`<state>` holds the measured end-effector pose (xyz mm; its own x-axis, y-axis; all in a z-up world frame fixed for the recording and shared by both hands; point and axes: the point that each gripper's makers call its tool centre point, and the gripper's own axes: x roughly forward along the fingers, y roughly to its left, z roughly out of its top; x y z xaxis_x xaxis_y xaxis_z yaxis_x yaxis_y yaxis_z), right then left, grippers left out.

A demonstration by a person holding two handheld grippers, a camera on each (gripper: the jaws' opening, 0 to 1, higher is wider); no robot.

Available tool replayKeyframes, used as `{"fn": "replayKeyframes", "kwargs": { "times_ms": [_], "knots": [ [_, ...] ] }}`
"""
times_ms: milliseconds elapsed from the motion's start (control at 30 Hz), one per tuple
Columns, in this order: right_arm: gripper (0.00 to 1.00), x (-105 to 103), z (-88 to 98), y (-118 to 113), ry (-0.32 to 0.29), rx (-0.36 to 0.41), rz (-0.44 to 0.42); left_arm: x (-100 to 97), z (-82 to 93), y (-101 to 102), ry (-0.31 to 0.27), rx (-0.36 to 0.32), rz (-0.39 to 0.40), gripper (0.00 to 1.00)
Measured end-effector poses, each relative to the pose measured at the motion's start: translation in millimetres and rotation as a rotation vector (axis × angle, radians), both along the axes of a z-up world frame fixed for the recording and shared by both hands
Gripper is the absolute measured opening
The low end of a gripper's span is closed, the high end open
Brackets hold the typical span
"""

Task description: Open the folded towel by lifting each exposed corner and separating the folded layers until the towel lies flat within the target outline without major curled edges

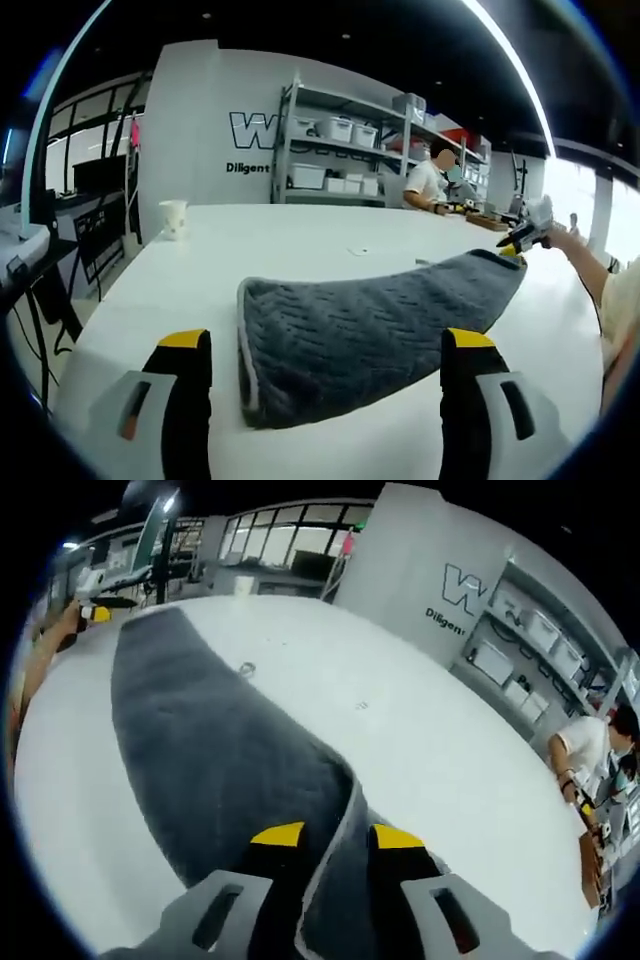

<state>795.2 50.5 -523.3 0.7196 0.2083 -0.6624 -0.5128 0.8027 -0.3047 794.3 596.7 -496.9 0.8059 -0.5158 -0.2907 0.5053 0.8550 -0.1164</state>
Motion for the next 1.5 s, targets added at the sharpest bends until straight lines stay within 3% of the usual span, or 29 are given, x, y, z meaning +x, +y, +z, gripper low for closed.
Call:
{"fn": "replayKeyframes", "kwargs": {
  "times_ms": [67,100,200,267,467,833,1133,1333,1500],
  "knots": [
    [0.17,4,-4.6,-1,0.011,-0.027,-0.005,-0.1,0.1,0,0.0,-0.002,-0.001,0.93],
    [0.14,8,-9.7,-6,0.022,-0.073,-0.02,-0.6,0.3,0,0.0,-0.002,0.0,0.93],
    [0.01,15,-12.3,-11,0.015,-0.083,-0.041,-0.6,1.4,2,-0.004,-0.004,0.004,0.93],
    [0.0,16,-10.9,-12,0.009,-0.046,-0.057,-0.3,1.5,2,-0.003,-0.007,0.006,0.93],
    [0.0,6,-10.1,-9,0.026,-0.042,-0.035,-0.2,0.3,4,0.001,-0.002,0.011,0.93],
    [0.0,-44,7.9,-9,0.041,-0.042,0.028,-1.0,2.4,4,-0.004,-0.003,0.009,0.93],
    [0.0,-99,23.1,-1,0.092,0.034,0.157,-0.5,1.8,5,-0.003,0.001,0.01,0.93],
    [0.0,-125,25.0,0,0.123,0.065,0.221,-0.5,1.4,4,-0.002,0.001,0.01,0.93],
    [0.0,-147,16.7,1,0.185,0.06,0.269,-1.0,1.6,4,-0.002,0.002,0.01,0.93]
  ]
}}
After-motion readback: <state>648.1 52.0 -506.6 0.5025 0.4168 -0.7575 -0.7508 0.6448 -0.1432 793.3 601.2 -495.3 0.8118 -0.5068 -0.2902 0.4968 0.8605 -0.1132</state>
